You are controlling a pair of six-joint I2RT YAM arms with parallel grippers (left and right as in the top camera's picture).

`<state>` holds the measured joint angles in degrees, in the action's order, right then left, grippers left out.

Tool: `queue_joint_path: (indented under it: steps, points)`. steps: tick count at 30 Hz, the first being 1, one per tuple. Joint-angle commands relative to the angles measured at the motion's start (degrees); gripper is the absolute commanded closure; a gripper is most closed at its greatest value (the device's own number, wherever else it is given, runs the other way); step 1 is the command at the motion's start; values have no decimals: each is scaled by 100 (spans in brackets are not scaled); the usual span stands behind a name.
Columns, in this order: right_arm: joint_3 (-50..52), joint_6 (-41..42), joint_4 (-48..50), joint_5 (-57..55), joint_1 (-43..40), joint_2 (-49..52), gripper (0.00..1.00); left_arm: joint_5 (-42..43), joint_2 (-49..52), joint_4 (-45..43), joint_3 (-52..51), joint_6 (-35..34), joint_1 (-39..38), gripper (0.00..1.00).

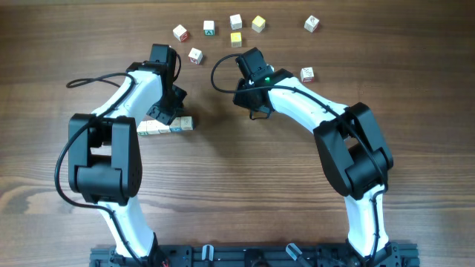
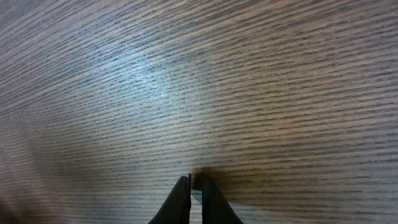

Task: Form a horizontal line

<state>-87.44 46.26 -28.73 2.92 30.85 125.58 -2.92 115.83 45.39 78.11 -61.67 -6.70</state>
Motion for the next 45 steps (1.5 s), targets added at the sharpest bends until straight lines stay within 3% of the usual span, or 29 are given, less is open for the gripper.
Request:
queue_joint_path:
  steps: [1, 8, 45]
  points:
    - [267, 26, -157, -295, -55, 258, 90, 48, 37, -380, -24, -74, 11, 96]
    - [267, 28, -157, -295, -55, 258, 90, 470, 37, -857, -24, -72, 4, 96]
    - [267, 26, -157, -295, -55, 258, 90, 785, 37, -201, -24, -70, -39, 96]
